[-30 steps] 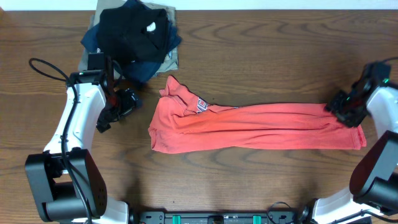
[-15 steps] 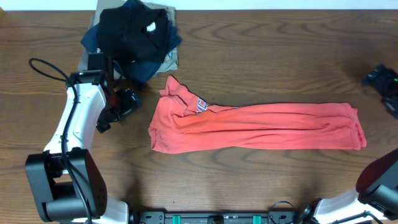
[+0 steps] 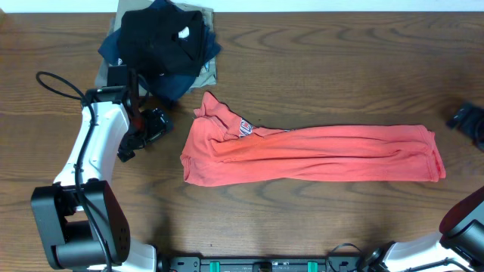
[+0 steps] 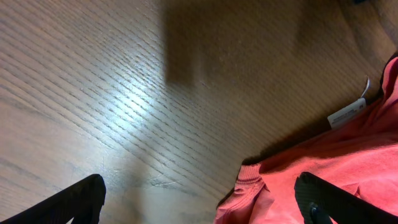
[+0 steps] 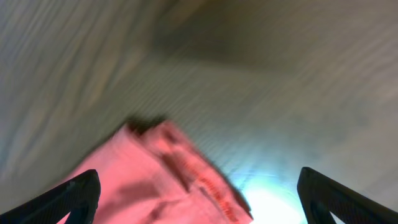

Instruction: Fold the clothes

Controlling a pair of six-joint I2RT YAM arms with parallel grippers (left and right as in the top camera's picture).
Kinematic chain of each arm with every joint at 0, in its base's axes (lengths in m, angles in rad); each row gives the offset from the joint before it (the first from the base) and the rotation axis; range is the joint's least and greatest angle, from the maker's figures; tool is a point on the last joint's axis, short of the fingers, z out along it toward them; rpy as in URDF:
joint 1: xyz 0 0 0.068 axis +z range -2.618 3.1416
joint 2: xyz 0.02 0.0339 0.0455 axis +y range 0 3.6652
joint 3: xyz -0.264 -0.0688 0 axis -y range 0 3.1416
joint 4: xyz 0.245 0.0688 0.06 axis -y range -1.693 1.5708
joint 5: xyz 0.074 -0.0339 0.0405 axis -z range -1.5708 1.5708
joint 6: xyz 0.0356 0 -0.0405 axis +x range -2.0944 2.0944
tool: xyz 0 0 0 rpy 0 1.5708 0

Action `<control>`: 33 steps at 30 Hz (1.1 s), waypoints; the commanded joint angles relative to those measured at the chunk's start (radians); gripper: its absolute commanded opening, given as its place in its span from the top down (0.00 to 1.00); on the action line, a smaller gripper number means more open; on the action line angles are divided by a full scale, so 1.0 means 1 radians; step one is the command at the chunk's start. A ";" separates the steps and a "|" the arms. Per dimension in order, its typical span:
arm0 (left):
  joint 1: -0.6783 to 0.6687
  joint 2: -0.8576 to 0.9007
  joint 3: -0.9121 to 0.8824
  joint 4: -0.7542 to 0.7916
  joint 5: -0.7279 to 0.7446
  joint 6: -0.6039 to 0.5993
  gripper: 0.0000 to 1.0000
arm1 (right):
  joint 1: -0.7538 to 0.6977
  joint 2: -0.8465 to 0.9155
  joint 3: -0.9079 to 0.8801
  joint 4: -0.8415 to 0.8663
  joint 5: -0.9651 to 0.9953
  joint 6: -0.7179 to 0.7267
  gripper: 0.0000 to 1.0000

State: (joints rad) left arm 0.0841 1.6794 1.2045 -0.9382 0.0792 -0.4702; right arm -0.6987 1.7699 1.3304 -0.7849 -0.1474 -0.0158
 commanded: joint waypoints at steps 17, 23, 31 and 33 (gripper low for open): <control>0.001 0.006 -0.010 -0.003 0.003 0.013 0.02 | -0.023 0.056 -0.115 0.040 -0.187 -0.303 0.01; 0.001 0.006 -0.010 -0.003 0.003 0.013 0.02 | -0.028 0.162 -0.115 0.029 -0.254 -0.299 0.01; 0.001 0.006 -0.010 -0.003 0.003 0.013 0.02 | -0.030 0.227 -0.115 0.038 -0.235 -0.299 0.01; 0.002 0.006 -0.010 -0.003 0.003 0.013 0.02 | -0.029 0.235 -0.115 0.033 -0.225 -0.296 0.01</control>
State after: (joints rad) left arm 0.0841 1.6794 1.2041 -0.9382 0.0795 -0.4702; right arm -0.7231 1.9484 1.2278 -0.7448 -0.3737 -0.3050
